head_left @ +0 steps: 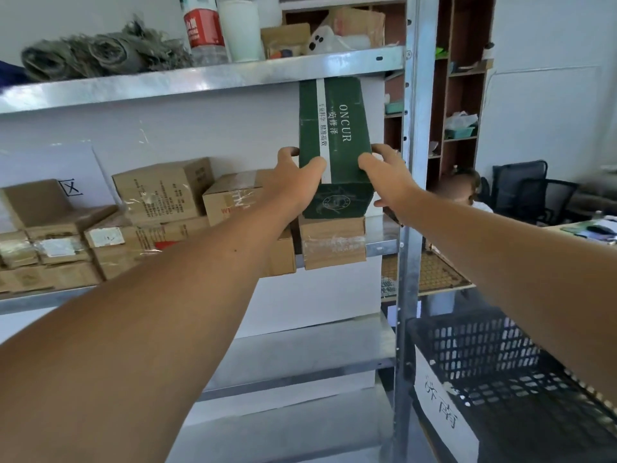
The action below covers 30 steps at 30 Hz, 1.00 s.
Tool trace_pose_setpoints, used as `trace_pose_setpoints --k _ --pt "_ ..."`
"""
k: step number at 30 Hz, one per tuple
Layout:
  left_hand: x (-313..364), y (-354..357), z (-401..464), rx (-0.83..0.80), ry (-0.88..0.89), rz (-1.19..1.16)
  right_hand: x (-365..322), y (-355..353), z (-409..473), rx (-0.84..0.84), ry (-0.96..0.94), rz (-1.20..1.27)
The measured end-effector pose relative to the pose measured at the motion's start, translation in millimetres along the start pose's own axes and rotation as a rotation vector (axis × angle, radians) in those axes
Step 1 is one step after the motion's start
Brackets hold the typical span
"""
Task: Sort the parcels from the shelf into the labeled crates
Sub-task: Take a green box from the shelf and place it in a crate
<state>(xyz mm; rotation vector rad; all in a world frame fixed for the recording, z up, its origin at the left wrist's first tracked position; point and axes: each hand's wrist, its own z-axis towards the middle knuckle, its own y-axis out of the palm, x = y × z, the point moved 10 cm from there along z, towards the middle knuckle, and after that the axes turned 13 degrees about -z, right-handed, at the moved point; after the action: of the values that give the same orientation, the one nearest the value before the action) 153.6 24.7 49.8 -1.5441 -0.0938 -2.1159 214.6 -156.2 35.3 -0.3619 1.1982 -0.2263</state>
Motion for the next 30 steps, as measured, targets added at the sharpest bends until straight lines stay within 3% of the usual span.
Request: trace_pose_setpoints --k 11,18,21,26,30 --pt "14.2 -5.0 -36.6 -0.176 0.071 -0.152 -33.8 -21.9 -71.3 0.201 0.028 -0.022" --pt "12.9 13.1 -77.1 -0.379 0.170 -0.194 -15.3 -48.9 -137.6 0.294 0.014 -0.027" --pt "10.5 19.1 -89.9 -0.391 0.197 -0.197 -6.9 -65.9 -170.6 0.322 -0.026 -0.063" --pt "-2.4 37.7 -122.4 -0.498 -0.141 -0.538 19.7 -100.5 -212.2 0.474 0.076 0.176" --pt "-10.3 67.6 -138.2 -0.665 -0.210 -0.695 29.9 -90.9 -233.6 0.407 0.113 0.246"
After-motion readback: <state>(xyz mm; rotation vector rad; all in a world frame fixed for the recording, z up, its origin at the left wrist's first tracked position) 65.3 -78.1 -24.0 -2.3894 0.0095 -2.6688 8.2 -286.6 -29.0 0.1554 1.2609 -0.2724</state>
